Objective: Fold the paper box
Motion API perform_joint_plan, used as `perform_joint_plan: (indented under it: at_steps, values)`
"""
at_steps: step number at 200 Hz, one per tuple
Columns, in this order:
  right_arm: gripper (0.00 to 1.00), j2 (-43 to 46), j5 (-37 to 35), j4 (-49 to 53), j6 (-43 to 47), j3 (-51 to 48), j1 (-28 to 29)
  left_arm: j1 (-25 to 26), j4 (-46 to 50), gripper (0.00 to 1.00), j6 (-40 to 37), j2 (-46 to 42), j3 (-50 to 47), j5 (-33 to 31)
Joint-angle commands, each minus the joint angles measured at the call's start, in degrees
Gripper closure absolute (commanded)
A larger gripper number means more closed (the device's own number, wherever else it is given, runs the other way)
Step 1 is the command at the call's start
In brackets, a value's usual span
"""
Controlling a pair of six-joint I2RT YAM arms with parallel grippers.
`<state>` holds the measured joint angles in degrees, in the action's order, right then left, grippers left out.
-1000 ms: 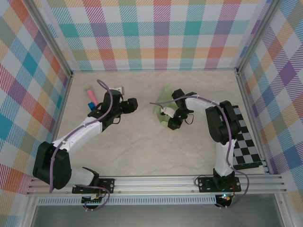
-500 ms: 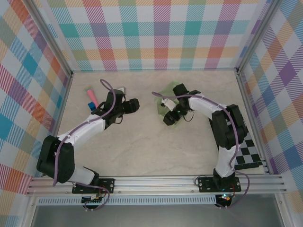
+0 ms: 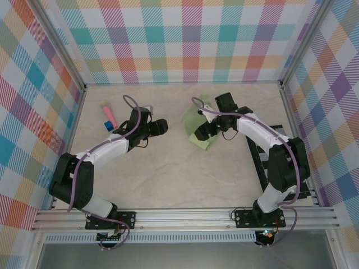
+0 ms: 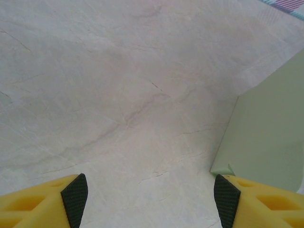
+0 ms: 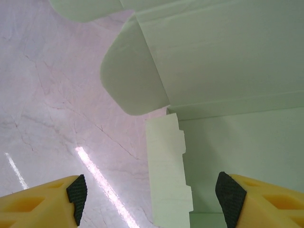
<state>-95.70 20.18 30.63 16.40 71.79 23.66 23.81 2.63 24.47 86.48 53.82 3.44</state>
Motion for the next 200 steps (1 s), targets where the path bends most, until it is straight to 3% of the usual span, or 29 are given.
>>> perform_joint_plan:
  at_steps: [1, 29, 48, 60, 86, 96, 120, 164, 200]
  values:
    - [0.24, 5.1, -1.1, -3.9, -0.9, -2.4, 0.0, 0.1, 0.1, 0.29, 0.5, 0.3, -0.3, 0.7]
    - [0.25, 4.0, -3.9, 4.1, 2.0, 0.3, -0.3, 1.9, 1.0, 0.33, 0.0, -0.6, -4.1, 7.0]
    - [0.40, 3.6, -0.7, 8.3, 7.5, 0.1, 0.3, 2.1, 3.0, 0.32, -1.8, -3.1, -5.9, 4.1]
    - [0.38, 6.5, -1.9, 4.5, 11.5, -4.4, 3.1, 1.6, 2.7, 0.32, -2.2, -3.6, -6.1, 2.1]
    - [0.32, 14.2, -11.9, -9.2, 23.7, -17.5, 13.8, 0.4, 2.8, 0.32, 0.3, -0.9, -2.6, 2.4]
    - [0.30, 14.8, -15.7, -14.2, 26.3, -20.9, 15.4, 0.1, 2.0, 0.32, 0.8, 0.4, -1.4, 3.1]
    - [0.26, 12.0, -20.5, -20.0, 30.3, -23.2, 15.6, -0.3, -0.1, 0.32, 1.2, 2.7, 0.7, 4.6]
    - [0.26, 5.6, -24.7, -28.4, 32.2, -23.3, 15.2, 0.5, -9.2, 0.26, -1.0, 4.1, 2.5, 13.7]
    - [0.26, 6.8, -23.1, -29.8, 30.6, -23.9, 12.8, 3.2, -8.4, 0.21, -4.6, 5.2, 5.5, 15.3]
